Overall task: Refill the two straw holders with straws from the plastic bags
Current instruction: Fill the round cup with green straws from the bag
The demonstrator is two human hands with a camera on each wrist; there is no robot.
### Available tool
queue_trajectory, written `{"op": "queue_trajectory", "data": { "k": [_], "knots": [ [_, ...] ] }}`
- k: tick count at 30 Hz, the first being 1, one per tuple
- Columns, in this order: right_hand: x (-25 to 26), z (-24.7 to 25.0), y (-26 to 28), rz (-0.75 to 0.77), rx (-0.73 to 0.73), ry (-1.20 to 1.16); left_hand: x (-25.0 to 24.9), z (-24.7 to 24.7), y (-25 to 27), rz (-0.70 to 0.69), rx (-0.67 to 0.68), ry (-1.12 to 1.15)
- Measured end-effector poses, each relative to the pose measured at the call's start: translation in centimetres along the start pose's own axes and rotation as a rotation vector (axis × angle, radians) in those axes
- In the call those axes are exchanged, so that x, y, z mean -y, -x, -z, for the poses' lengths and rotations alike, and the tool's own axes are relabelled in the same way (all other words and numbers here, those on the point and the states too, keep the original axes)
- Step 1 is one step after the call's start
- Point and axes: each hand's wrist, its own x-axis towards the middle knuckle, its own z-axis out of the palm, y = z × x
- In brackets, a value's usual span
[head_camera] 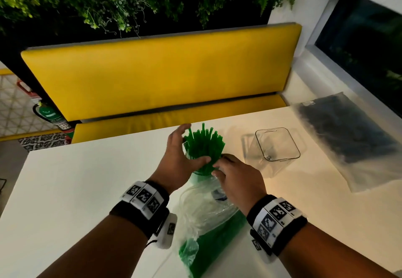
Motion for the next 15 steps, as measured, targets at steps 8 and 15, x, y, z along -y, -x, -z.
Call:
{"op": "queue_trajectory", "data": {
  "k": [8,15],
  "knots": [
    [0.3,-0.1,-0.2,-0.060,0.058,-0.007,-5.0,-1.2,-0.7,-0.448,-0.041,-0.875],
    [-0.6,0.1,1.6,-0.102,0.030,-0.229,-4.7,-1.0,-1.6,-0.500,-0.158,-0.879]
  ]
}}
